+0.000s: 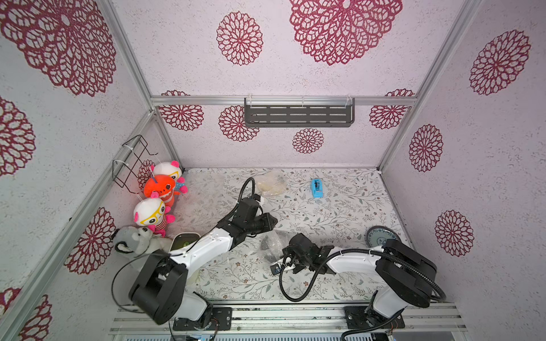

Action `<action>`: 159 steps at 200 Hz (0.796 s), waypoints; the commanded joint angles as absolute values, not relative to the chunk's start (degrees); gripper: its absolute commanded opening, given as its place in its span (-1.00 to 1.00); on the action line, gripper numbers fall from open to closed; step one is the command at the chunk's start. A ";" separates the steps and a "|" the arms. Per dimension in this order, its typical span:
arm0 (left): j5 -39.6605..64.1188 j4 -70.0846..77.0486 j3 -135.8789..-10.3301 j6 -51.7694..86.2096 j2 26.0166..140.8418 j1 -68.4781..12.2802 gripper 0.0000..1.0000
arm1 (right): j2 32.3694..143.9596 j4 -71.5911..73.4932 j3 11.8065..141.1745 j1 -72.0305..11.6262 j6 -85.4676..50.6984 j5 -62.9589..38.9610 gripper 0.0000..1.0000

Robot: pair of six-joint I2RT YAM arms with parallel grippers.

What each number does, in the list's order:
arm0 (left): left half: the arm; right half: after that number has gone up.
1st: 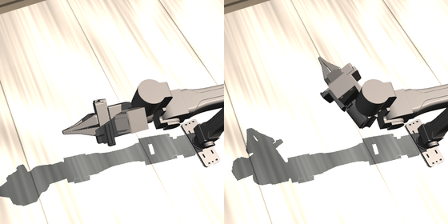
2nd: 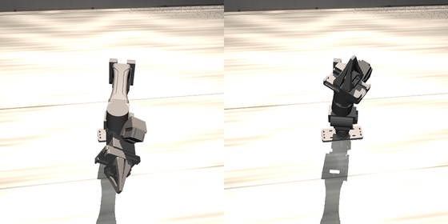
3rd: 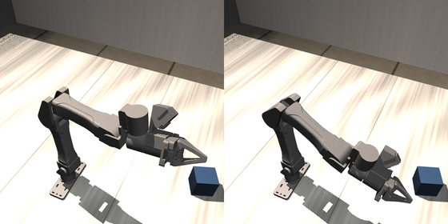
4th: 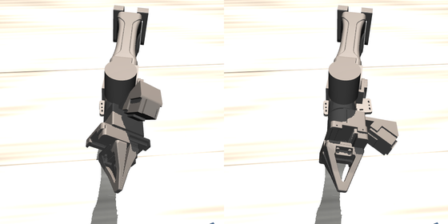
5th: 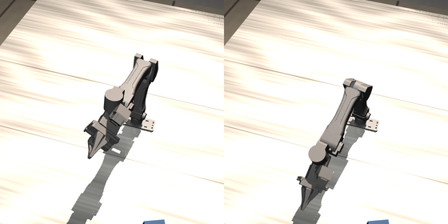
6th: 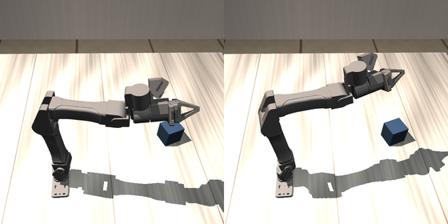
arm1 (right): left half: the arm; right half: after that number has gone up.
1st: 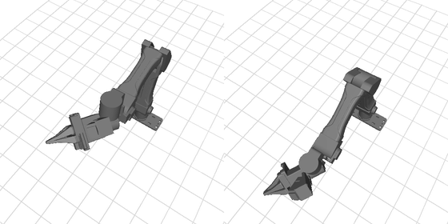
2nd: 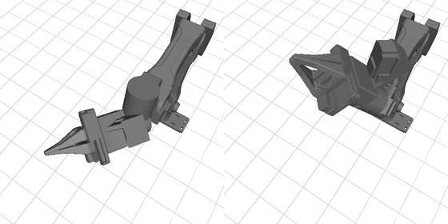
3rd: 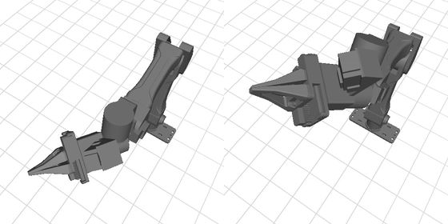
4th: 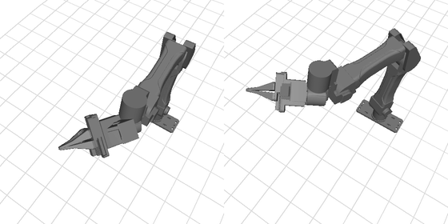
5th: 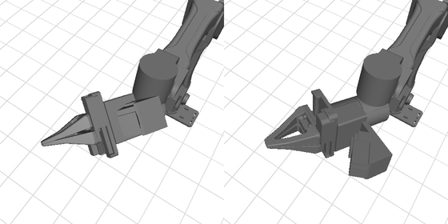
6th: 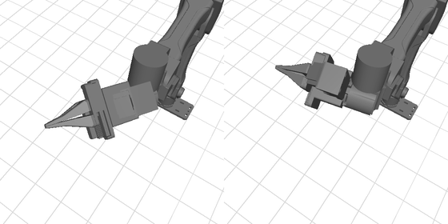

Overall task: Wrap dinner plates in bubble wrap
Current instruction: Wrap the plate in the bubble wrap.

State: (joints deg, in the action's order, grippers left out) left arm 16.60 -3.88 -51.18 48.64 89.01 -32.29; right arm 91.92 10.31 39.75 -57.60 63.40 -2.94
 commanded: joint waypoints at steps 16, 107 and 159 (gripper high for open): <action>18.24 -10.79 -50.33 51.19 98.66 -34.34 -0.93 | 86.83 8.55 38.85 -57.70 58.22 -2.99 -0.42; 19.40 -5.54 -44.87 49.86 96.26 -34.48 -1.00 | 79.62 7.03 46.71 -42.86 -9.24 -7.40 0.97; 19.49 -5.45 -43.99 47.20 92.73 -34.44 -1.00 | 95.15 -6.29 58.45 -42.99 -16.57 -15.95 0.27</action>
State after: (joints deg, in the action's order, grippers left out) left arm 19.27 -4.05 -45.06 49.41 96.05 -34.04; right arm 90.94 3.25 55.70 -42.50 -7.60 -10.31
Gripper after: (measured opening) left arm 0.038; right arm 0.825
